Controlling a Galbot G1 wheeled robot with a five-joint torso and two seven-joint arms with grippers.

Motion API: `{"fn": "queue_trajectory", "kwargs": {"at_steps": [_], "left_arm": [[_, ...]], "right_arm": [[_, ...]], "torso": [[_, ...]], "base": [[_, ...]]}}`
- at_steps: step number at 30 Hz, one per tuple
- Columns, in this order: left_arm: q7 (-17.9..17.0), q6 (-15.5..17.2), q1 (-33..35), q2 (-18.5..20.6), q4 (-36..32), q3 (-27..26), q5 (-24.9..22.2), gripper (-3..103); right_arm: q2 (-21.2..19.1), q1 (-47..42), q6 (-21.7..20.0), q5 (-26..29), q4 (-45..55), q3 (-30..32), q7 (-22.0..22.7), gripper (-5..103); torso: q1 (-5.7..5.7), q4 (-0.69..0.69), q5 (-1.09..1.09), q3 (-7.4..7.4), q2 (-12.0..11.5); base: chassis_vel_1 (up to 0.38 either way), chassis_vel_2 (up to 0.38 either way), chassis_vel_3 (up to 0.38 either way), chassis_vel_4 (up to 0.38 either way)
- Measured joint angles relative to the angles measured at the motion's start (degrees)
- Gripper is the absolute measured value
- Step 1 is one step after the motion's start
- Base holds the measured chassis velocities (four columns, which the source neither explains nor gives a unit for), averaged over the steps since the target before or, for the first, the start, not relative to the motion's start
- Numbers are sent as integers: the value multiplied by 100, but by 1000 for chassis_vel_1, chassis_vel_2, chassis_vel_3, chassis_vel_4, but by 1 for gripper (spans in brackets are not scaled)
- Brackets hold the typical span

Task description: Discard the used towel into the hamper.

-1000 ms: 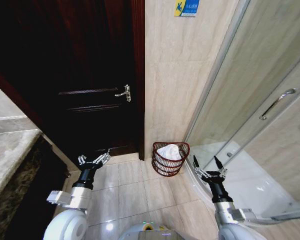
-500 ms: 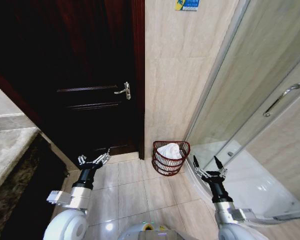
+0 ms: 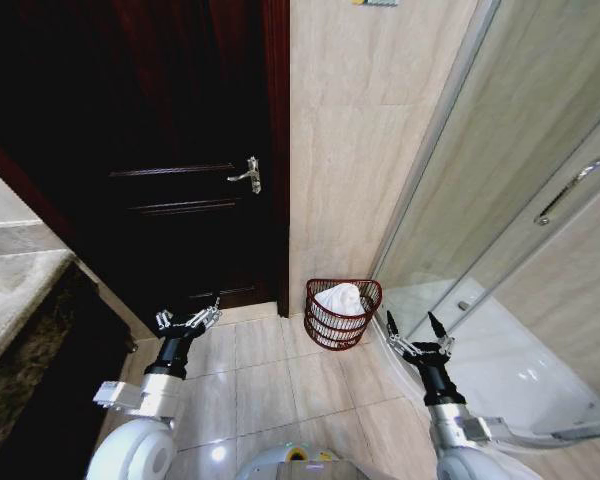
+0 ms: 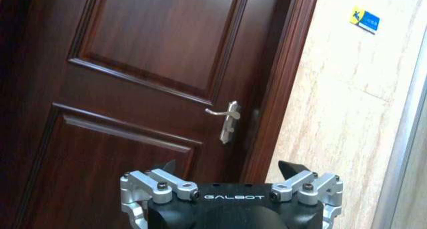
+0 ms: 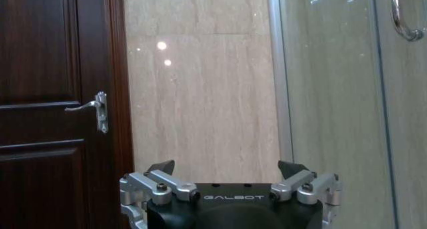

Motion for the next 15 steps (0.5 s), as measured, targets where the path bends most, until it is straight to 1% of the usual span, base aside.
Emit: {"fn": "queue_trajectory", "kwargs": {"at_steps": [15], "left_arm": [[0,0,0,0,0,0,0,100]], "right_arm": [[0,0,0,0,0,0,0,100]], "torso": [[-197,0,0,-232,-429]], "base": [[0,0,0,0]]}}
